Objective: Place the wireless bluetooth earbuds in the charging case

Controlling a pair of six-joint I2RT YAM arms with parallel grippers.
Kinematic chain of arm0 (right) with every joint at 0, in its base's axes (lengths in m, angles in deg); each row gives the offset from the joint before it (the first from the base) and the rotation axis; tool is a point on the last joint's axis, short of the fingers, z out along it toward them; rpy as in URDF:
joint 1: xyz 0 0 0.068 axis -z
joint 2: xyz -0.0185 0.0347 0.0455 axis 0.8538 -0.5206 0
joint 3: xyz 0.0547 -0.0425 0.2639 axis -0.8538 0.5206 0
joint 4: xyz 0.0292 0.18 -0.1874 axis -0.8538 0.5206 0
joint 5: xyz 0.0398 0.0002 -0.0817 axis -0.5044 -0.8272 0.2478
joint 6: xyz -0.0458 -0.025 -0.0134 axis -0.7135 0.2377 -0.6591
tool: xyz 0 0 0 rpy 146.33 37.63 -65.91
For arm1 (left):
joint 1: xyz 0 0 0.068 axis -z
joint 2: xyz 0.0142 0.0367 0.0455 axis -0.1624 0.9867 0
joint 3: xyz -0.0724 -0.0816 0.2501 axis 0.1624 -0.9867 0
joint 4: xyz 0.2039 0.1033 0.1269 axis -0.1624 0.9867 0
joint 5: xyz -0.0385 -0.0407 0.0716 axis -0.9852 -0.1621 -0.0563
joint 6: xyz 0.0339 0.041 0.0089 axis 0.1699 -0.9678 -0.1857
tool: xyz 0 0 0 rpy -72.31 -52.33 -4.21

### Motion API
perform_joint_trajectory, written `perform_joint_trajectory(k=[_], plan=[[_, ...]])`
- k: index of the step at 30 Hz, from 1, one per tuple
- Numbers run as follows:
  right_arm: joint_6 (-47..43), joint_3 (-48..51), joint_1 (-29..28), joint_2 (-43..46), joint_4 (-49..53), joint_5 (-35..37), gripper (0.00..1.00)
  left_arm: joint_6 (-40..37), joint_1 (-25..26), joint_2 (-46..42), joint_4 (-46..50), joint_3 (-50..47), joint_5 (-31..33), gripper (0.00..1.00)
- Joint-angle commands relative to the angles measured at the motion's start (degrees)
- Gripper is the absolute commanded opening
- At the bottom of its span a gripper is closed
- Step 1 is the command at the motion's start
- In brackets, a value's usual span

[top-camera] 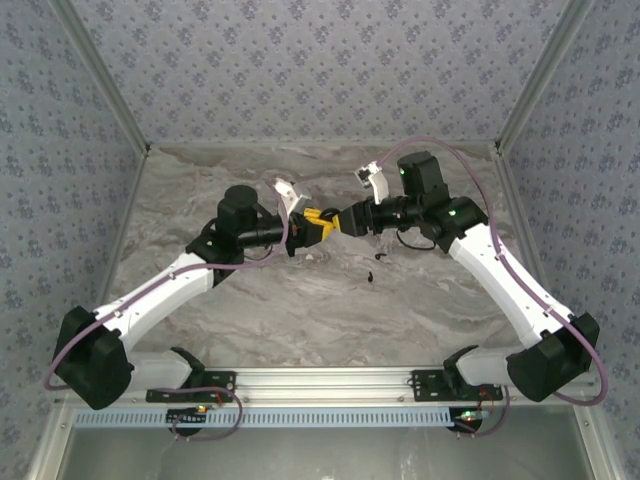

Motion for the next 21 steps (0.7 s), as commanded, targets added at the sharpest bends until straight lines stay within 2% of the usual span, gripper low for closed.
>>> perform_joint_trajectory(k=[1, 14, 21], plan=[[-1.0, -2.1, -0.4, -0.1, 1.3, 2.1, 0.51, -2.5, 0.6, -0.3, -2.2, -0.5, -2.1, 0.16], [0.7, -3.1, 0.1, 1.1, 1.5, 10.1, 0.51, -4.1, 1.2, -1.4, -2.5, -2.4, -2.8, 0.14], [0.8, -3.2, 0.3, 1.8, 1.9, 11.4, 0.51, -3.3, 1.2, -1.6, -5.5, -4.2, -2.0, 0.15]])
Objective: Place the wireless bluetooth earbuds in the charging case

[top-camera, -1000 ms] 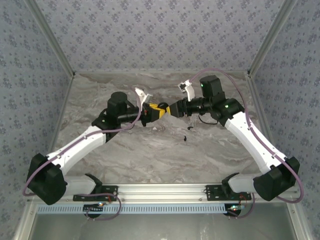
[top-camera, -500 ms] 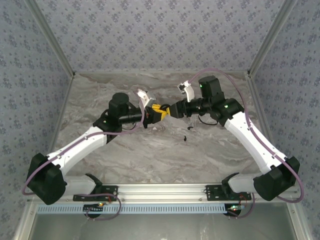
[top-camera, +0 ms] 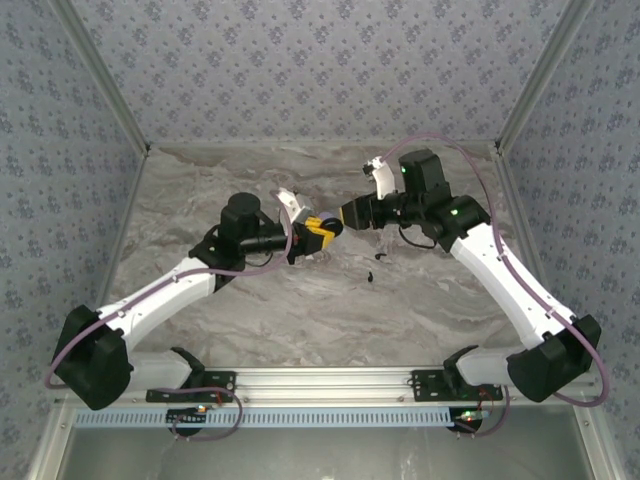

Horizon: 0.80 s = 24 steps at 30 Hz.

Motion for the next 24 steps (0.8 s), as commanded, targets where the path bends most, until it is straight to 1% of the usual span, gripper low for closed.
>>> perform_joint_trajectory(k=[1, 5, 9, 13, 17, 24], plan=[[0.6, -1.9, 0.3, 1.6, 1.5, 1.6, 0.51, -0.1, 0.4, -1.5, -4.6, -0.8, -1.8, 0.15], [0.4, -1.8, 0.3, 2.0, 1.9, 0.9, 0.51, 0.9, 0.4, -1.1, -5.6, -1.0, -0.4, 0.15], [-1.1, -1.5, 0.2, 2.5, 2.0, -3.3, 0.51, 2.3, 0.1, -0.9, -6.1, -1.0, 2.6, 0.15], [-2.5, -1.4, -0.4, 2.1, 4.1, -5.9, 0.52, 3.4, 0.1, -0.8, -7.5, -0.7, 1.3, 0.15], [-3.1, -1.3, -1.0, 1.7, 4.6, -6.2, 0.53, 4.2, 0.2, -0.6, -7.8, -0.3, 0.6, 0.16], [-3.0, -1.8, -1.3, 0.6, 4.9, -4.3, 0.53, 4.1, 0.3, -1.1, -8.5, -0.3, -2.0, 0.15]])
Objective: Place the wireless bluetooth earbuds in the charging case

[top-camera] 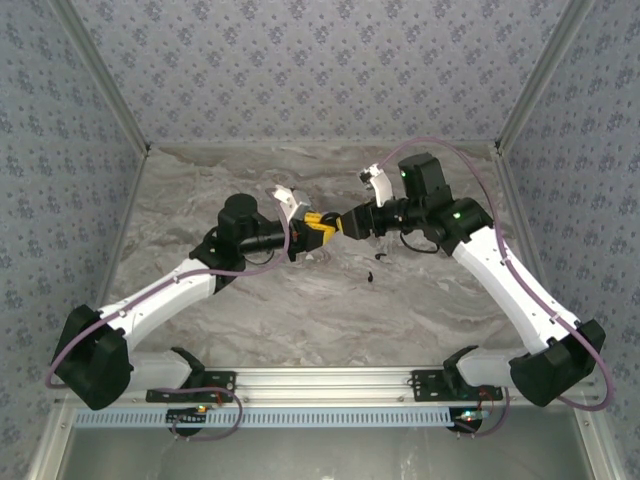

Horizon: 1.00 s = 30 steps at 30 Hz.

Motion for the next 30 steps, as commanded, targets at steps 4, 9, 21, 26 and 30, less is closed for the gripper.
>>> perform_joint_trajectory(k=[4, 9, 21, 26, 30], plan=[[-0.6, -2.0, -0.3, -1.2, 1.5, 2.3, 0.53, -0.1, 0.3, -1.5, -3.2, 0.6, -4.3, 0.15], [0.3, -2.4, -0.1, -1.7, 1.6, 5.4, 0.53, -1.7, 0.9, -2.4, -3.2, 0.2, -5.6, 0.15], [1.0, -3.3, 0.3, -2.6, 2.7, 7.0, 0.53, -3.2, 1.4, -3.5, -2.8, -0.2, -5.3, 0.15], [2.0, -3.3, 0.8, -1.7, 3.0, 10.9, 0.53, -2.7, 1.3, -2.5, -2.4, -0.8, -0.7, 0.15], [4.7, -2.5, 2.8, -0.9, 4.1, 18.2, 0.53, -0.9, 0.7, -0.9, -4.6, -1.7, -0.3, 0.15]])
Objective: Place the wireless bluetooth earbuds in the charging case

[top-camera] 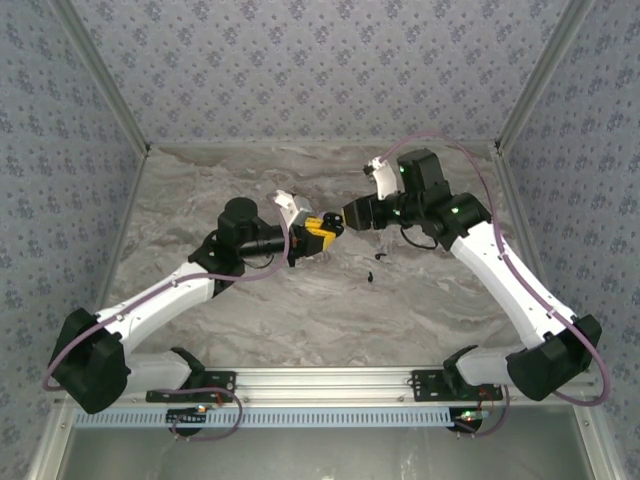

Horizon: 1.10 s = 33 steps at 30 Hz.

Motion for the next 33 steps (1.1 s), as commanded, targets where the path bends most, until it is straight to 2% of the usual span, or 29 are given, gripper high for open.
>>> perform_joint_trajectory(k=[1, 3, 10, 16, 24, 33], plan=[[3.4, 0.0, 2.6, 0.9, 3.4, 9.3, 0.54, 1.2, -0.4, 0.9, -5.7, -0.6, -0.1, 0.16], [4.8, 1.2, 4.6, 0.7, 4.4, 11.3, 0.54, 2.0, -0.6, 1.6, -7.8, -1.5, -0.2, 0.16], [6.2, 6.2, 10.0, -3.3, 7.3, 11.2, 0.53, 5.2, -0.5, 2.2, -14.2, -4.3, -0.5, 0.16], [8.4, 11.7, 12.3, -8.3, 5.7, 10.9, 0.48, 5.2, 0.4, 1.1, -13.5, -5.1, 1.4, 0.16], [5.4, 13.0, 12.1, -17.1, 5.3, 5.9, 0.36, 4.8, 0.8, -0.6, -11.5, -5.8, 2.3, 0.16], [6.3, 14.4, 10.8, -23.2, 2.0, 7.3, 0.19, 4.4, 1.0, -2.2, -10.4, -6.5, 3.0, 0.16]])
